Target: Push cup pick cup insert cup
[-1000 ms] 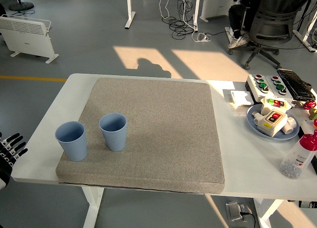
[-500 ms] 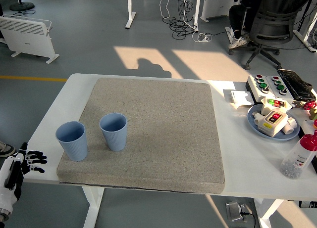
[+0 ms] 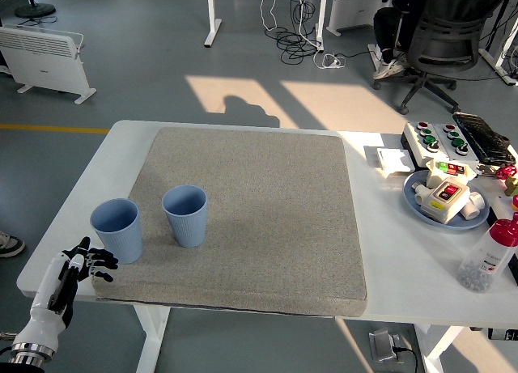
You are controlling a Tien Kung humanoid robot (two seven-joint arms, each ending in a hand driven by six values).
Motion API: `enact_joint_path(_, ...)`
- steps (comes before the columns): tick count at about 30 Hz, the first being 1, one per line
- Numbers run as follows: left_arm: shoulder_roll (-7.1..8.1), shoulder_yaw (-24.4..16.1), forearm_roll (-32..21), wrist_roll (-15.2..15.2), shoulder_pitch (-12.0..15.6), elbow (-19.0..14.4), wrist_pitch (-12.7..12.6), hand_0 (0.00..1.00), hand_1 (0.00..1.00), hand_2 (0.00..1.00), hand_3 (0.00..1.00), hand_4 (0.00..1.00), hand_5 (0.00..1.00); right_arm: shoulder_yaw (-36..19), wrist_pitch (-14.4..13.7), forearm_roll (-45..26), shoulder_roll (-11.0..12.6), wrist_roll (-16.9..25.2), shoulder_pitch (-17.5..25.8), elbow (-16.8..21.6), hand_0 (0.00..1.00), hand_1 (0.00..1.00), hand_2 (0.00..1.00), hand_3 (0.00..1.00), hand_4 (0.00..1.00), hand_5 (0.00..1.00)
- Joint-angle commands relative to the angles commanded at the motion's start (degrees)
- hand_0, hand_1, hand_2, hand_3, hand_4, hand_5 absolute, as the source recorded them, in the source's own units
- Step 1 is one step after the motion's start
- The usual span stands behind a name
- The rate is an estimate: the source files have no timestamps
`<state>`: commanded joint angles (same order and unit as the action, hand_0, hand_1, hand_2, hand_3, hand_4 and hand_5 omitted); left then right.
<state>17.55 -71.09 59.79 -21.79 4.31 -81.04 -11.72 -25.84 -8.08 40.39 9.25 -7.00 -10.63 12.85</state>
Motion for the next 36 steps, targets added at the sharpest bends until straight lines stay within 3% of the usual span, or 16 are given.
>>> enact_joint_path(4,-0.16,1.44,0.23,-0.27,-1.38,1.67,0.18,0.346,0.438,0.431,0.372,0.510,0.998,0.28,-0.04,-0.52,0.04,0.09,-0.05,0.00,0.745,0.687,0.674,0.603,0.192,0.389)
enact_joint_path(5,-0.17,1.62,0.26,-0.33,-1.59,1.86,0.14,0.468,0.453,0.439,0.378,0.535,0.998,0.30,-0.05,-0.58,0.04,0.10,-0.06,0.00,0.745,0.687,0.671,0.602,0.187,0.387)
enact_joint_path(13,-0.04,3.09,1.28,-0.83,-4.98,5.95,0.67,0.491,0.472,0.449,0.384,0.506,0.998,0.45,-0.04,-0.91,-0.07,0.13,0.10,-0.01,0.744,0.687,0.671,0.602,0.186,0.386)
enact_joint_path(25,-0.69,2.86,2.05,-1.24,-7.04,12.49,2.06,0.516,0.476,0.450,0.386,0.507,0.998,0.82,-0.21,-1.99,-0.07,0.38,1.72,-0.12,0.743,0.686,0.669,0.601,0.184,0.386)
enact_joint_path(36,-0.31,3.04,0.73,-1.27,-8.32,13.89,3.05,0.523,0.479,0.451,0.389,0.507,0.998,0.65,-0.16,-2.05,0.21,0.32,2.37,-0.12,0.743,0.685,0.669,0.600,0.183,0.386)
